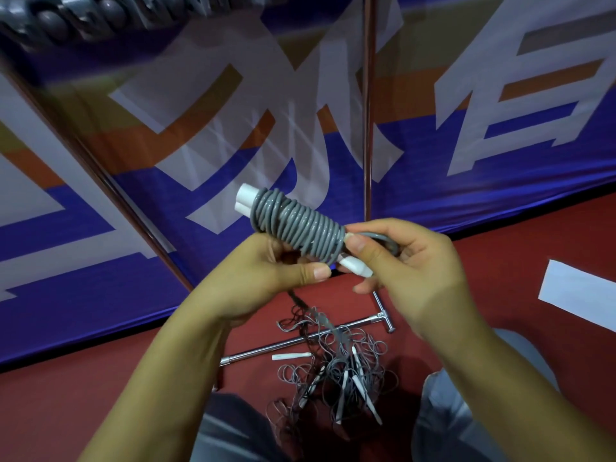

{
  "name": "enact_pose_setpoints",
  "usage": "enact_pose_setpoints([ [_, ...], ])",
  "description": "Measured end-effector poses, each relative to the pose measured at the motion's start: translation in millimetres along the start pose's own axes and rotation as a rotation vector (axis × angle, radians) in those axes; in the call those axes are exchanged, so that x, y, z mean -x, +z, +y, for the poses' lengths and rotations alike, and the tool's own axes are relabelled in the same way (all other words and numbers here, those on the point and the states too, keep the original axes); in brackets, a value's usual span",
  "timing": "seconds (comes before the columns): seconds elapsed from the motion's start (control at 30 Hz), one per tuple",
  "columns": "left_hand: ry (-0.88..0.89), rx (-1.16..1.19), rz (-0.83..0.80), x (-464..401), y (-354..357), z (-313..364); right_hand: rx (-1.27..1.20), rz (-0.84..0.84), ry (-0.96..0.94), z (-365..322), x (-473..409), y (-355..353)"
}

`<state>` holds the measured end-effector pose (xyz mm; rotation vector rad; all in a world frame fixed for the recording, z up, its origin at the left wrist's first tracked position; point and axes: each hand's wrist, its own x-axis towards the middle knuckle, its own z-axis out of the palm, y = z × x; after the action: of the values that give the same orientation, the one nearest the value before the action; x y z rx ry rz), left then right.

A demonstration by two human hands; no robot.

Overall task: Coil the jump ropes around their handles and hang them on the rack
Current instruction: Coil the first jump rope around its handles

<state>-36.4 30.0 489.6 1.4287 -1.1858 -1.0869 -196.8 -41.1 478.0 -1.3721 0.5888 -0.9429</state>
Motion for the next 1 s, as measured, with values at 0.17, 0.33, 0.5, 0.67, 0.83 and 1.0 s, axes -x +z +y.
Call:
enact_pose_setpoints([
  [0.17,-0.049,0.091,-0.019,-1,-1,-10,-0.017,0.001,0.026,0,0,0],
  [0.33,-0.023,0.194,-0.085,-1,-1,-16,-0.013,-0.034,0.02,-3,1,-1],
  [0.5,0.02,0.219,-0.089,1,6,-15,-0.13,-0.041,0.103,-2,3,2],
  [0.67,0.059,0.225,-0.012,0,12,-11,-0.242,-0.054,0.182,-7,0,0],
  [0.83,0.13,0.245,0.124,1,11,-21,-0.293,-0.115,0.293,-9,-3,-2],
  [1.0,0.285,0.419,0.024,-2,21,-23,-0.419,-0.18,0.484,-9,-7,-3],
])
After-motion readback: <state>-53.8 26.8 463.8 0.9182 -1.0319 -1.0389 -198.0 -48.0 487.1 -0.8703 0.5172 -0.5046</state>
